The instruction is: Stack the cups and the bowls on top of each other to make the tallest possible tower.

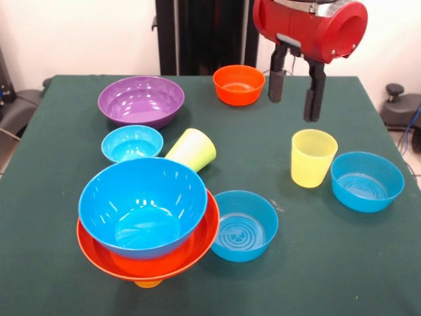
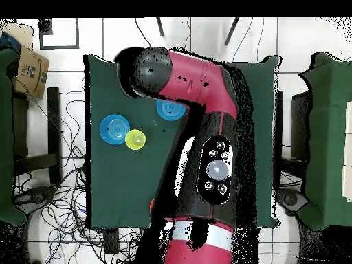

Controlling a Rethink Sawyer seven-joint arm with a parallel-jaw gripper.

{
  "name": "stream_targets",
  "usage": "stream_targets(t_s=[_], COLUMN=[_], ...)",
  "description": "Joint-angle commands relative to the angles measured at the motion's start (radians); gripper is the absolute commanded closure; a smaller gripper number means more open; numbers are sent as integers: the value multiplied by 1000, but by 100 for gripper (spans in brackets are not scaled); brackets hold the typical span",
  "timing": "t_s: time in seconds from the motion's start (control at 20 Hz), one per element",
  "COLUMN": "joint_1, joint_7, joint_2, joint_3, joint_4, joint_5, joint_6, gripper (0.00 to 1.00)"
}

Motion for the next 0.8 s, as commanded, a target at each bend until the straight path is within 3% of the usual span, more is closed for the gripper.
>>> stream_targets(t_s=[0.05,0.25,0.3,0.6,0.8], joint_1=[-40,-28,-41,-89,-96], joint_7=[-375,-360,-403,-535,-549], joint_2=[12,13,31,105,133], joint_3=[121,151,181,303,335], joint_4=[-104,-38,-32,-61,-77], joint_5=[-175,-175,-178,-185,-188], joint_6=[384,326,319,321,317], gripper=[0,0,0,0,0])
